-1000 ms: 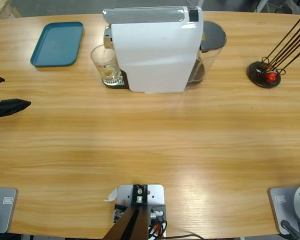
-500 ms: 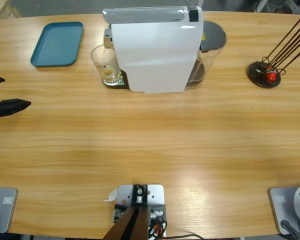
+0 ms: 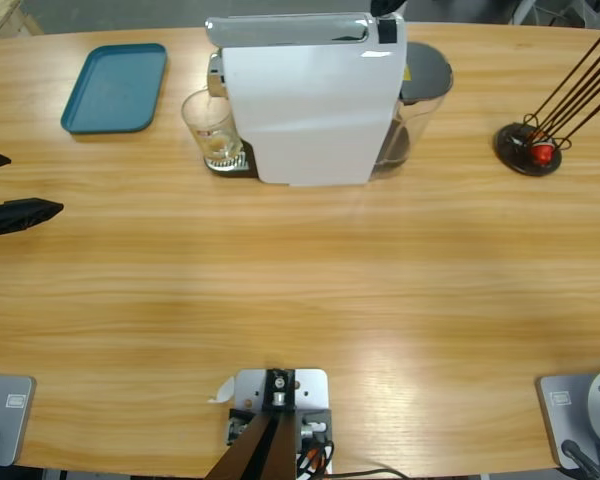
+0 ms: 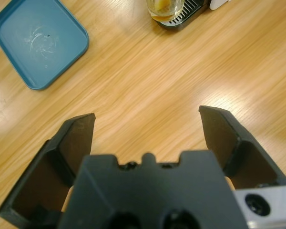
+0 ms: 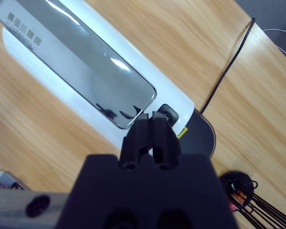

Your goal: Pour coffee

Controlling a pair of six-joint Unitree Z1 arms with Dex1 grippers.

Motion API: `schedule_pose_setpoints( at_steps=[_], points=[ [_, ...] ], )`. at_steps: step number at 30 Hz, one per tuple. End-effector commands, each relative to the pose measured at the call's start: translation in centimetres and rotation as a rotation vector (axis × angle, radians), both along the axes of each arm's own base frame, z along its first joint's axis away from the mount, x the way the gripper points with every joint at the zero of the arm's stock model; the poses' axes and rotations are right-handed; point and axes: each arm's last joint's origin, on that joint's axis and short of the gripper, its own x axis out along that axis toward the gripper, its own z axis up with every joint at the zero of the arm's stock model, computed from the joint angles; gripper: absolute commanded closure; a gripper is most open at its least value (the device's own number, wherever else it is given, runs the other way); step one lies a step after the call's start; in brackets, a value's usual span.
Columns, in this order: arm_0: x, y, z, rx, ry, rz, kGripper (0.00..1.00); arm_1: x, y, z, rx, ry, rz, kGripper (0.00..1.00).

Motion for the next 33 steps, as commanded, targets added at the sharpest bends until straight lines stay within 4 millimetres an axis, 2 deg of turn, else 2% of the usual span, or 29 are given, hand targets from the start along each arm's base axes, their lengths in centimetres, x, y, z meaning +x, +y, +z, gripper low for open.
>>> schedule_pose_setpoints(
  at_steps=[1,10,33],
  points=[
    [0.4,-0.1,-1.6,0.042,0.045,0.022,0.055,1.9,-0.2,-2.2,-0.074,0.037,-0.037,1.000],
    [0.5,-0.2,-1.6,0.044,0.045,0.020,0.055,2.7,-0.2,-2.9,-0.088,0.057,-0.051,1.000],
    [0.6,-0.2,-1.7,0.048,0.045,0.018,0.055,2.8,0.0,-3.8,-0.094,0.089,-0.048,1.000]
  ],
)
